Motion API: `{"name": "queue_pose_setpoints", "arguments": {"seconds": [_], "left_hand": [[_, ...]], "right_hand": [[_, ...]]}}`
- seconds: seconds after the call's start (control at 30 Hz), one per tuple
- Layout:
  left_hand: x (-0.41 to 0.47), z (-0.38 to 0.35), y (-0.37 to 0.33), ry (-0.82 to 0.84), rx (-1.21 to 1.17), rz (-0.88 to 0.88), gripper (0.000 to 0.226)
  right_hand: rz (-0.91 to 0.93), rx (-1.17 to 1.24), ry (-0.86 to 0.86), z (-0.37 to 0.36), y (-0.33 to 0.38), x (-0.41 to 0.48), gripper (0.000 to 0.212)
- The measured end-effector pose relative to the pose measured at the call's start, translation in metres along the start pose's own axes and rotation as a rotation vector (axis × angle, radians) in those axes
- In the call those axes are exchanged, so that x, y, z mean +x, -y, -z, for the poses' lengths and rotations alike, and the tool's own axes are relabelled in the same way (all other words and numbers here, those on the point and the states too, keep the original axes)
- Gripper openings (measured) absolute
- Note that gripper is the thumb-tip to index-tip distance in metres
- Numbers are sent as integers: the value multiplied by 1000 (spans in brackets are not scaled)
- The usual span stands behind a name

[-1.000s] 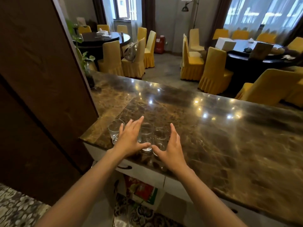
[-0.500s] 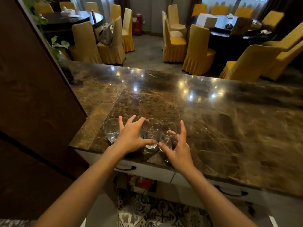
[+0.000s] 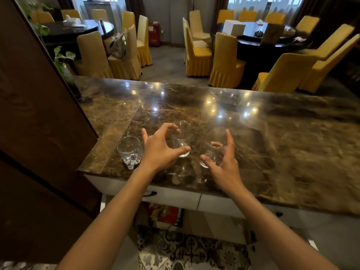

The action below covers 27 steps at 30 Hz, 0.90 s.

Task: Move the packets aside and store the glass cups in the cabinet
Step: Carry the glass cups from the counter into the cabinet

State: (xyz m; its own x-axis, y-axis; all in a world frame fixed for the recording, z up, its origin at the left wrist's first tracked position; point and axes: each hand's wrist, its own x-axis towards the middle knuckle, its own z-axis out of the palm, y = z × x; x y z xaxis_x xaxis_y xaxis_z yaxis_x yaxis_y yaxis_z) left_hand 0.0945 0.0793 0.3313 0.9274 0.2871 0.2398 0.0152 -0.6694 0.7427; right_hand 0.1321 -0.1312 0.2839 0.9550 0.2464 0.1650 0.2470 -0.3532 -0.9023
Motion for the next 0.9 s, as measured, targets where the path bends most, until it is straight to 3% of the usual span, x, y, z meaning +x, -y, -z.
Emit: {"name": "queue_pose_setpoints", "arguments": {"seconds": [0.23,0.37,0.53,0.9], "left_hand": [[-40,-8,-63,-27,-730,129,55],[-75,-36,-93,-53,-983,236,48],[-124,-70,-121,-82,-1062,363,43],[-244,-98,-101,-135,-1168,588,71]], "right_hand": [[77,169,-111,69,25,-15,96],[52,310,-132,104,29,-40,90],[31,429,-128,132,21,-86,83],[-134,524,43,121,-12,-165,66]]}}
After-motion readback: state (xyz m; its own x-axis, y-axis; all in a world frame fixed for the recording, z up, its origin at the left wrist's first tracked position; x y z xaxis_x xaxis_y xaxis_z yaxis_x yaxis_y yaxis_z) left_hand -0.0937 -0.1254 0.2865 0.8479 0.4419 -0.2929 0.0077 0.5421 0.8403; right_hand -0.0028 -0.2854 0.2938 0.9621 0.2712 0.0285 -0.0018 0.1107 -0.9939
